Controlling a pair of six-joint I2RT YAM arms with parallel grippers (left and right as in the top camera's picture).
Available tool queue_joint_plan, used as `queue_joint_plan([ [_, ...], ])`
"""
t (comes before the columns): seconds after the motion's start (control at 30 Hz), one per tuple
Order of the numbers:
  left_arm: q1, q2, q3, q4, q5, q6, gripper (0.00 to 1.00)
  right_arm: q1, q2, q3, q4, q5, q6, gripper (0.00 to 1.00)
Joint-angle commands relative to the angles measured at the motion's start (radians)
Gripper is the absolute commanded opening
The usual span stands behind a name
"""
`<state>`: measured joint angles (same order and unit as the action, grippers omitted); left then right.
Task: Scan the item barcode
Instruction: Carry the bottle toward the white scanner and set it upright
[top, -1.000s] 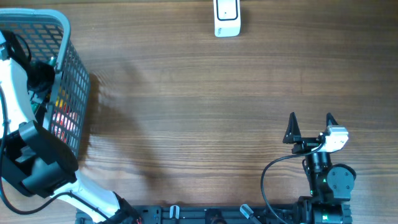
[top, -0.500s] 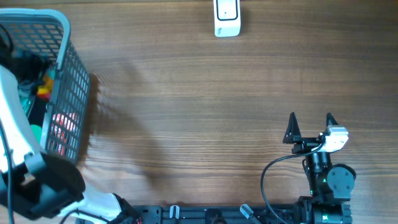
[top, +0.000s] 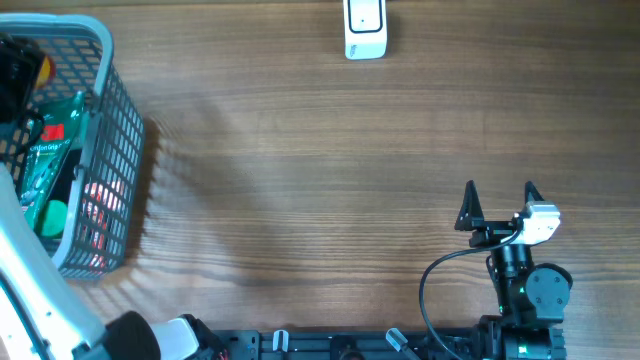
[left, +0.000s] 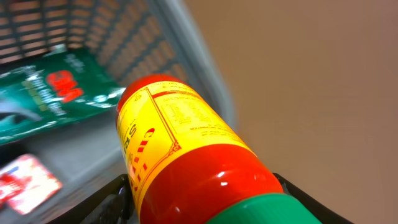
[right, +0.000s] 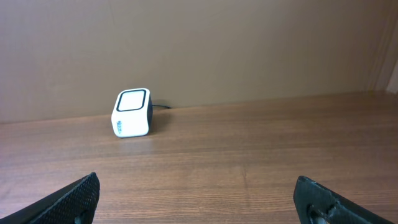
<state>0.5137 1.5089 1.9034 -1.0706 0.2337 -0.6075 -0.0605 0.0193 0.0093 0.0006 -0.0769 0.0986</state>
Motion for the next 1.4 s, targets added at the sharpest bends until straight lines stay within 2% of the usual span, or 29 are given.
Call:
queue_joint_plan([
  [0.0,-0.04,-0.056,0.029,0.034,0.1,-0.041,0.64,-0.002,-0.005,-0.004,0.002,0.014,-0.018,1.0],
  [0.43,-0.409,-0.048,0.029,0.053,0.091,-0.021,0.62,-0.002,-0.005,-0.004,0.002,0.014,-0.018,1.0],
  [0.57,-0.513,-0.021,0.029,0.013,0.09,0.029,0.57,-0.002,-0.005,-0.004,0.002,0.014,-0.018,1.0],
  [0.87,-0.69,0.134,0.028,-0.125,0.084,0.146,0.58,-0.002,-0.005,-0.004,0.002,0.014,-0.018,1.0],
  [1.03,-0.758,0.242,0.028,-0.177,0.084,0.165,0.57,-0.002,-0.005,-0.004,0.002,0.014,-0.018,1.0],
  [1.2,-0.833,0.347,0.028,-0.206,0.086,0.239,0.57,-0.002,-0.005,-0.004,0.002,0.014,-0.018,1.0],
  [1.37,-0.917,0.422,0.028,-0.233,0.088,0.397,0.58,-0.002,-0.005,-0.004,0.002,0.014,-0.018,1.0],
])
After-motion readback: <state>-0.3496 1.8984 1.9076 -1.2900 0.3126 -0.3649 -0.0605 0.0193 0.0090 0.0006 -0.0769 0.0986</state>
